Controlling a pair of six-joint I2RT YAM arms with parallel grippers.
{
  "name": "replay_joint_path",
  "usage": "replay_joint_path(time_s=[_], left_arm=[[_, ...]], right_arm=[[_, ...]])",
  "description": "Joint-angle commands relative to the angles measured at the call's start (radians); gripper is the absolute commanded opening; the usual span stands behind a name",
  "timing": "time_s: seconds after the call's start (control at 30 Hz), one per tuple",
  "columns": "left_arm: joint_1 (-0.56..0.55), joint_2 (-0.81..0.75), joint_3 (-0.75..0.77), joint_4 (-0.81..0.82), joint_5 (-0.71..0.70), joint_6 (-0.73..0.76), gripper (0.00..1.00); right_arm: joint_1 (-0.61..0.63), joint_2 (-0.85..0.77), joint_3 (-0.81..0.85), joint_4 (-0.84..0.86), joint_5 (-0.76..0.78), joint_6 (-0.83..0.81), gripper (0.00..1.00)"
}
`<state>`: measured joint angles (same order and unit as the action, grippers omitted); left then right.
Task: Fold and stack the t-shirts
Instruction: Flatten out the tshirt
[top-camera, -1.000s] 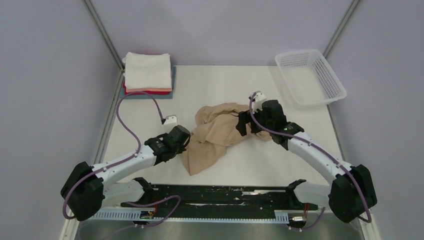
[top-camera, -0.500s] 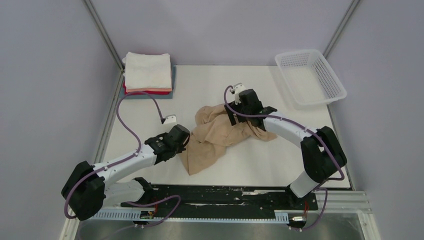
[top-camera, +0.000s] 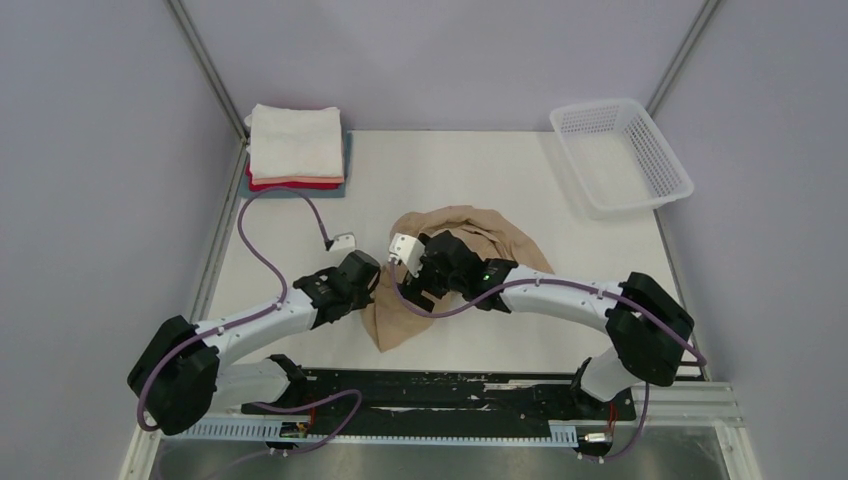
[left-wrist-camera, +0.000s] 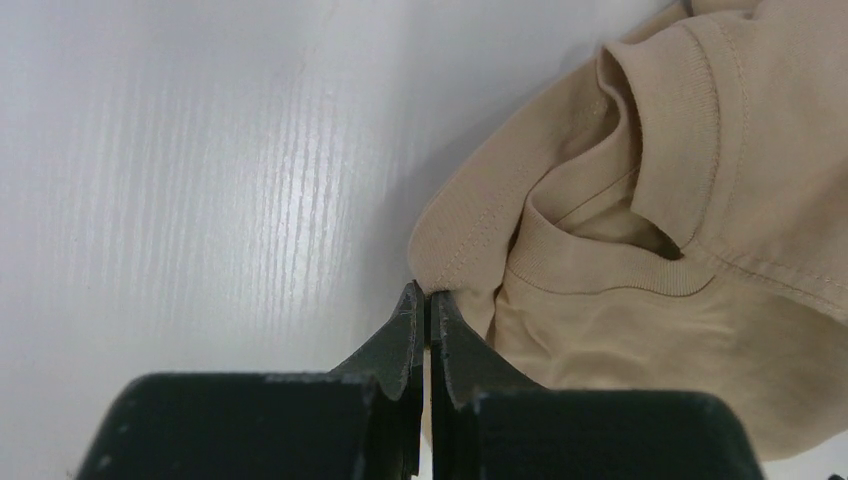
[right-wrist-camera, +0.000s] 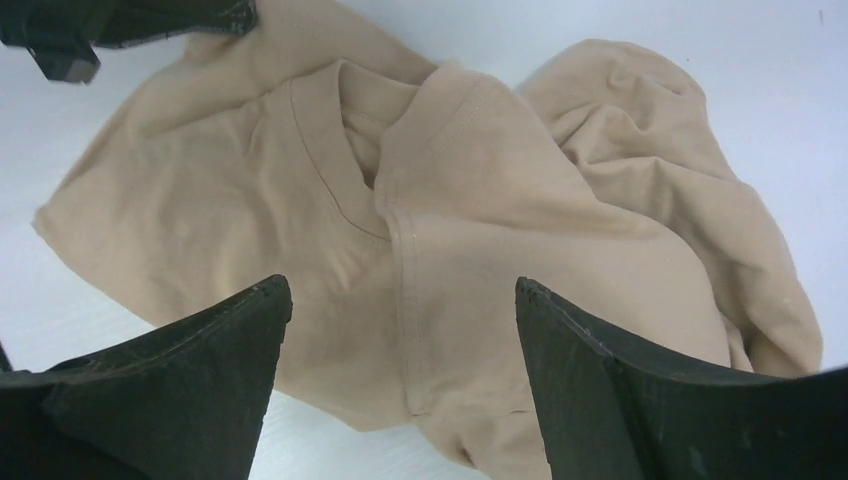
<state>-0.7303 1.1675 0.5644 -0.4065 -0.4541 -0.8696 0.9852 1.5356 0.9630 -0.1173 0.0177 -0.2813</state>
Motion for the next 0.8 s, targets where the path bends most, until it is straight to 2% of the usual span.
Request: replay_joint_path(time_s=[0.0, 0.23, 0.33, 0.4, 0.47, 0.5, 0.53, 0.57, 0.67, 0.77], left_arm=[[0.007, -0.01, -0.023, 0.061, 0.02, -0.028, 0.0], [0.012, -0.035, -0.052, 0.093, 0.052, -0.034, 0.0], [0.013, -0.038, -0.053, 0.094, 0.058, -0.038, 0.0], [0.013, -0.042, -0.058, 0.096, 0.056, -0.041, 0.0], [0.015, -0.046, -0.061, 0.096, 0.053, -0.04, 0.0], [0.016, -0.048, -0.061, 0.095, 0.05, -0.04, 0.0], [0.018, -0.05, -0.06, 0.093, 0.046, -0.042, 0.0], [0.019, -0.051, -0.06, 0.086, 0.036, -0.042, 0.0], [0.042, -0.064, -0.057, 0.074, 0.02, -0.052, 0.0], [0.099, -0.078, -0.053, 0.073, 0.011, -0.063, 0.0]], right_arm=[[-0.012, 0.025, -0.022, 0.076, -0.075, -0.182, 0.85], [-0.012, 0.117, -0.03, 0.216, 0.042, -0.26, 0.84], [-0.012, 0.149, -0.024, 0.26, 0.115, -0.262, 0.8], [-0.011, 0.152, -0.035, 0.307, 0.163, -0.26, 0.69], [-0.013, 0.138, -0.055, 0.359, 0.189, -0.247, 0.47], [-0.013, 0.119, -0.071, 0.386, 0.194, -0.233, 0.31], [-0.013, 0.093, -0.089, 0.414, 0.194, -0.223, 0.18], [-0.014, 0.061, -0.112, 0.445, 0.197, -0.209, 0.11], [-0.051, -0.046, -0.167, 0.474, 0.199, -0.135, 0.01], [-0.155, -0.156, -0.227, 0.49, 0.223, 0.011, 0.0]])
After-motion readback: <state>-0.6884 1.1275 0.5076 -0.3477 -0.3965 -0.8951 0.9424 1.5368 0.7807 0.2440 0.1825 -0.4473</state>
